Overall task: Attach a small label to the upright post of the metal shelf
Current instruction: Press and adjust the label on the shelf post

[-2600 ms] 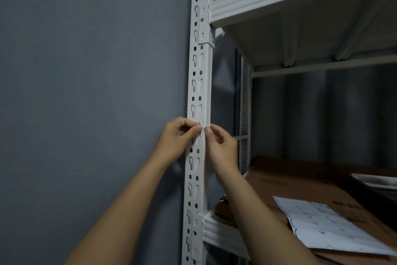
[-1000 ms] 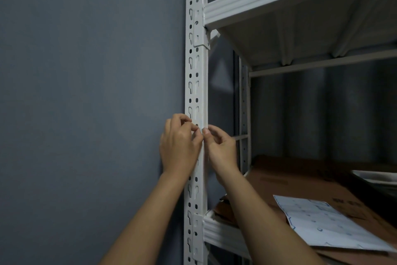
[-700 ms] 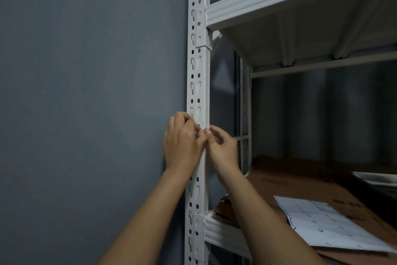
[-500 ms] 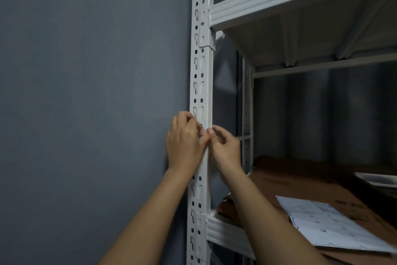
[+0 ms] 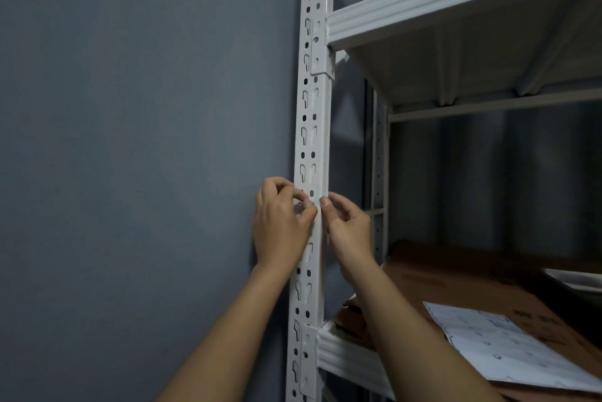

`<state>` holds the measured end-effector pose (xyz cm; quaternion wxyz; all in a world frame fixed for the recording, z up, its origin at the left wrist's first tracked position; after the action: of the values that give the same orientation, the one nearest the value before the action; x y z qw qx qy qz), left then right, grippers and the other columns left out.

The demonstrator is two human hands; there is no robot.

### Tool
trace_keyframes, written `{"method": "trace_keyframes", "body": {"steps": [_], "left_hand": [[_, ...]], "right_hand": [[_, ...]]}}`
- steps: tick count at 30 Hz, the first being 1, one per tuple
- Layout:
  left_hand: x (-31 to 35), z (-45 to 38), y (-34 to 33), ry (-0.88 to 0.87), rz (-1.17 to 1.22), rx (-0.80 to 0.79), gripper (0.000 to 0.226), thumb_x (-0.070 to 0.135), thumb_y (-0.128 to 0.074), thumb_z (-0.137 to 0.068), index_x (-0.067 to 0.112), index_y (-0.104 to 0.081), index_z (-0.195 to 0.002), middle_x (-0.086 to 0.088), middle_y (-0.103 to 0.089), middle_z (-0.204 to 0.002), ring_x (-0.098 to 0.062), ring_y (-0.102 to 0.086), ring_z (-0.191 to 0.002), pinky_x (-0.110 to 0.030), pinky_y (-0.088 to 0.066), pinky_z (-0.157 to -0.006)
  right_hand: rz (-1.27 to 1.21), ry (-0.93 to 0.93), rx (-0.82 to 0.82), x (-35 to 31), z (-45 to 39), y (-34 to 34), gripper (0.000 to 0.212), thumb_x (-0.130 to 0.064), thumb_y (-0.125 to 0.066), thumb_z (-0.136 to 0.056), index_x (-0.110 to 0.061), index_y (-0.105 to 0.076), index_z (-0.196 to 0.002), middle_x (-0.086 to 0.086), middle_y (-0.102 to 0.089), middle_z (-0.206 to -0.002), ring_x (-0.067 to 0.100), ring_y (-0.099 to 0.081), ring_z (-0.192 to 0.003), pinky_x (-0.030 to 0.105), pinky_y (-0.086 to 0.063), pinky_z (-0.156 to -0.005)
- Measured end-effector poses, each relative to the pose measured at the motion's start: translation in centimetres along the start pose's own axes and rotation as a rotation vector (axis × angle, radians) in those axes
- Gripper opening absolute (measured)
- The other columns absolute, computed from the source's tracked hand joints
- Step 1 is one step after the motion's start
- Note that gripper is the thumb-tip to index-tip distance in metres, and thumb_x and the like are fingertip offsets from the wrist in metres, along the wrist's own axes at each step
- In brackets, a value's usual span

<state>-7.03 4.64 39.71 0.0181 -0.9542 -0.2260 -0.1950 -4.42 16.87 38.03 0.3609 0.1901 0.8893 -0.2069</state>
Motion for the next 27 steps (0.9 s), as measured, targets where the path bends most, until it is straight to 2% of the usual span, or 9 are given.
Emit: {"method": "trace_keyframes", "body": {"steps": [6,9,11,14,17,20,24,27], "left_hand": [[-1.5,-1.0,1.7,0.097,0.041,0.086,0.005,0.019,-0.065,-0.082,0.016,-0.066,-0.078,0.01,-0.041,-0.101,-0.012,-0.045,-0.101,-0.018,-0.029,-0.077],[-1.9,-1.1,1.4,0.049,0.088,-0.014,0.004,0.02,-0.065,-0.084,0.018,-0.068,-0.082,0.01,-0.044,-0.102,-0.008,-0.044,-0.101,-0.025,-0.04,-0.081],[-2.0,-0.8,1.1,0.053,0.157,-0.068,0.005,0.022,-0.064,-0.086,0.02,-0.068,-0.084,0.012,-0.045,-0.101,-0.007,-0.047,-0.1,-0.028,-0.046,-0.08],[-1.9,-0.5,1.4,0.133,0.305,-0.099,0.009,0.022,-0.064,-0.087,0.028,-0.065,-0.081,0.017,-0.045,-0.097,-0.006,-0.052,-0.097,-0.015,-0.044,-0.075],[-1.5,0.0,2.0,0.206,0.404,-0.145,0.013,0.019,-0.064,-0.087,0.03,-0.064,-0.08,0.011,-0.051,-0.099,0.005,-0.054,-0.087,-0.002,-0.038,-0.068],[-1.1,0.6,2.8,0.227,0.474,-0.18,0.016,0.018,-0.064,-0.088,0.032,-0.065,-0.08,0.008,-0.057,-0.098,0.012,-0.055,-0.081,0.0,-0.038,-0.07],[-0.5,1.1,4.2,0.24,0.508,-0.188,0.019,0.019,-0.064,-0.088,0.035,-0.065,-0.079,0.008,-0.062,-0.095,0.006,-0.058,-0.085,-0.001,-0.04,-0.073],[0.4,1.6,5.3,0.231,0.514,-0.201,0.019,0.018,-0.064,-0.088,0.034,-0.065,-0.078,0.01,-0.061,-0.093,0.008,-0.058,-0.083,-0.001,-0.04,-0.072]], "right_hand": [[-0.012,-0.006,-0.002,0.0,0.0,-0.1,0.011,-0.014,-0.062,-0.091,-0.022,-0.065,-0.099,-0.012,-0.067,-0.085,-0.002,-0.064,-0.078,0.017,-0.053,-0.078],[-0.017,-0.012,-0.002,0.1,0.0,-0.2,0.012,-0.015,-0.061,-0.092,-0.027,-0.062,-0.092,-0.012,-0.066,-0.085,-0.001,-0.063,-0.079,0.019,-0.053,-0.078],[-0.017,-0.01,0.002,0.1,0.0,-0.2,0.011,-0.015,-0.061,-0.092,-0.025,-0.063,-0.096,-0.011,-0.066,-0.086,0.0,-0.063,-0.081,0.02,-0.053,-0.079],[-0.009,-0.013,0.006,0.2,0.0,-0.2,0.01,-0.015,-0.062,-0.091,-0.023,-0.064,-0.097,-0.007,-0.068,-0.09,0.005,-0.065,-0.086,0.029,-0.054,-0.088],[0.017,-0.017,0.005,0.1,0.3,-0.2,0.019,-0.017,-0.064,-0.09,-0.019,-0.066,-0.109,-0.001,-0.07,-0.101,0.013,-0.067,-0.094,0.038,-0.054,-0.091],[0.052,0.05,0.053,-0.5,1.2,0.0,0.03,-0.019,-0.066,-0.089,-0.02,-0.064,-0.118,-0.004,-0.068,-0.104,0.007,-0.065,-0.094,0.029,-0.055,-0.085],[0.133,0.244,0.051,-2.6,3.5,-0.5,0.017,-0.016,-0.067,-0.088,-0.033,-0.069,-0.09,-0.004,-0.069,-0.099,0.002,-0.065,-0.089,0.022,-0.052,-0.079],[0.104,0.246,0.0,-3.8,4.8,-1.0,0.018,-0.015,-0.067,-0.088,-0.031,-0.07,-0.083,0.001,-0.071,-0.092,0.009,-0.067,-0.087,0.031,-0.056,-0.077]]}}
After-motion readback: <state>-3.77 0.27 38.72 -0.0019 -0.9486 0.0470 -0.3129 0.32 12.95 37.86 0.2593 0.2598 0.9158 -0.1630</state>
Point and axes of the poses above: each hand's wrist, its own z-axis away from the middle knuckle, its own y-axis out of the back of the hand, x = y × z, the point moved 5 cm from there along -z, towards the middle knuckle
